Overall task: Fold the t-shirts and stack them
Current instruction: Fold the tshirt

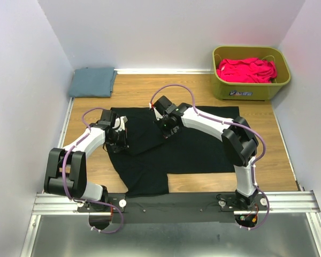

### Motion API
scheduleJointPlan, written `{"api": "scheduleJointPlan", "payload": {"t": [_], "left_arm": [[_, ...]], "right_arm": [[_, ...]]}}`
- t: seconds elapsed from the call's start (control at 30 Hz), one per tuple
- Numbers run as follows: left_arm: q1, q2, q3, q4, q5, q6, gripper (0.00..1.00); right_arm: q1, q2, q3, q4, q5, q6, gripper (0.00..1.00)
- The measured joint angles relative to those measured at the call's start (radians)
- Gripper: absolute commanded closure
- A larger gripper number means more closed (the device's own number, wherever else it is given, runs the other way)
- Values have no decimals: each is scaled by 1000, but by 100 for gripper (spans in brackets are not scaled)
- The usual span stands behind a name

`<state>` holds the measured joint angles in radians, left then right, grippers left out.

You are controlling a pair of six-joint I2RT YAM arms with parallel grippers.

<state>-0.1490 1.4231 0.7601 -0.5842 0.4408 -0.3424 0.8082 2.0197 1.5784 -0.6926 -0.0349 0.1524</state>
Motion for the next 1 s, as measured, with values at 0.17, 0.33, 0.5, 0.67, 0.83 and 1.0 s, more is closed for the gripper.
{"api": "scheduleJointPlan", "payload": {"t": [0.17, 0.33, 0.5, 0.67, 0.83, 1.0], "left_arm": [[-17, 0, 0, -2, 10, -2, 100], [-31, 0, -1, -1, 17, -2, 100], [-46, 1, -13, 3, 21, -6, 89], [-50, 5, -23, -1, 20, -7, 50], [-50, 1, -4, -19, 0, -16, 37], [-45, -2, 107, -40, -67, -18, 37]], "right_arm": [[2, 0, 6, -11, 23, -16, 99], [2, 1, 6, -17, 34, -25, 99], [2, 13, 6, -18, 39, -30, 87], [2, 35, 5, -23, 39, -33, 68], [-12, 39, 2, -37, 32, -26, 52], [-89, 22, -8, -33, 14, -8, 48]]}}
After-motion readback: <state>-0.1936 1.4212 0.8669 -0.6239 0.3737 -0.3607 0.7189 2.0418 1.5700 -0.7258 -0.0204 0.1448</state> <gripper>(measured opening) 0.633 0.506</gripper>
